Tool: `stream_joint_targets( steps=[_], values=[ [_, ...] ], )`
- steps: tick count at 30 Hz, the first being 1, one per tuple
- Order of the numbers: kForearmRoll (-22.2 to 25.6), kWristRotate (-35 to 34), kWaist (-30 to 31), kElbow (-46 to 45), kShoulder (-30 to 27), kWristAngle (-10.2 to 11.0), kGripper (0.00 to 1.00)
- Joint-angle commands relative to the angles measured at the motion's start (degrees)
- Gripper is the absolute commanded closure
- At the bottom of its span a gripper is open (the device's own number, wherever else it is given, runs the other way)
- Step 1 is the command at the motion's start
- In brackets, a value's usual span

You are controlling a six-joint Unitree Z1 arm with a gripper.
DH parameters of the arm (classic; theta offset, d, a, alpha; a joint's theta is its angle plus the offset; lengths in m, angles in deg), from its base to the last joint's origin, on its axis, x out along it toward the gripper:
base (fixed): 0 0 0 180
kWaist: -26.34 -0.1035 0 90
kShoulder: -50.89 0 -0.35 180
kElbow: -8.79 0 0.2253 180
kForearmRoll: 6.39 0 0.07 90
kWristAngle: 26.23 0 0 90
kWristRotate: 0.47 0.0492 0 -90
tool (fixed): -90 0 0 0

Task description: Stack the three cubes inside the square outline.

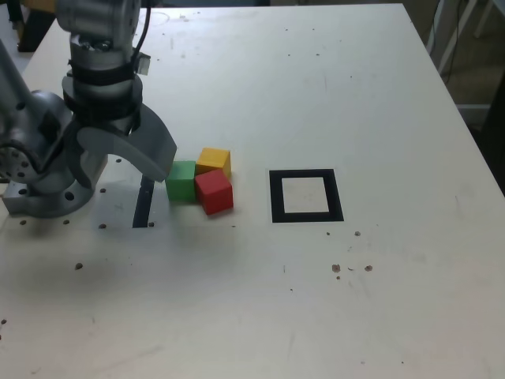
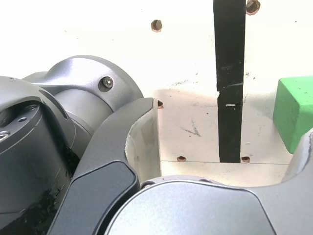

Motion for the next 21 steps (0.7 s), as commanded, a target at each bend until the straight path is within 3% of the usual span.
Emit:
stream_joint_targets(
  steps=[1, 9, 15, 21],
  values=[
    [-0.12, -0.10, -0.10, -0.21, 0.40, 0.15, 0.01],
    [0.30, -0.16, -0.09, -0.02, 0.39, -0.31, 0.01],
    [2.08, -0.15, -0.14, 0.10, -0.03, -2.14, 0.01],
    [4.61, -1.30, -0.57, 0.79, -4.30, -2.78, 0.01]
  ],
)
